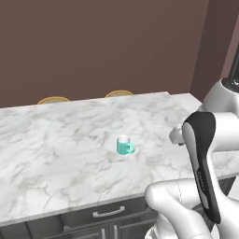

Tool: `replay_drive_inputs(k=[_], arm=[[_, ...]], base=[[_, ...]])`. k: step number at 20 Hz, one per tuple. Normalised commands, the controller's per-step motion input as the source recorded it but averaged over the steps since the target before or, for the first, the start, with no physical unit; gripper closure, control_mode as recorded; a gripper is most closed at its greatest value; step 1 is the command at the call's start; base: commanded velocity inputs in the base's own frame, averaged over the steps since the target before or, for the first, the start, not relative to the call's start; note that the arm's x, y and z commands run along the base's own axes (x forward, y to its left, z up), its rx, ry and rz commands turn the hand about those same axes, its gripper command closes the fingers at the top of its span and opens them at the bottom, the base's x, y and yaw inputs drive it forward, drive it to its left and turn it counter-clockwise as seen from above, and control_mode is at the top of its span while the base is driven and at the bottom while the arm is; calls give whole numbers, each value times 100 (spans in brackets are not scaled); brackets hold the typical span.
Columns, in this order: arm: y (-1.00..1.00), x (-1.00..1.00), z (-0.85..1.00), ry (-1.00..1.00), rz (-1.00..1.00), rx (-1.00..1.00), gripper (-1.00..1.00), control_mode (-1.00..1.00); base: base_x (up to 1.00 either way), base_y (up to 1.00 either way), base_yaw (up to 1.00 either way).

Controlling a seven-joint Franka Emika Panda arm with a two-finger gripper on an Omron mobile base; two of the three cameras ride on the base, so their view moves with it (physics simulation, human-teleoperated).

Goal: Pick the mug and mug and place them in the sink. Then turn on the water.

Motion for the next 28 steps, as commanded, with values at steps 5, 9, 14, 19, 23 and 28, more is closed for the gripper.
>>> replay_drive_inputs(k=[5, 9, 14, 19, 23, 28], arm=[[0, 0, 0, 0, 0, 0, -100, 100], [0, 0, 0, 0, 0, 0, -100, 100], [0, 0, 0, 0, 0, 0, -100, 100], [0, 0, 0, 0, 0, 0, -100, 100], [9, 10, -7, 2, 5, 0, -100, -100], [21, 27, -24, 1, 5, 0, -100, -100]], base=[[19, 0, 7], [18, 0, 9], [12, 0, 9], [3, 1, 7], [0, 0, 0], [0, 0, 0]])
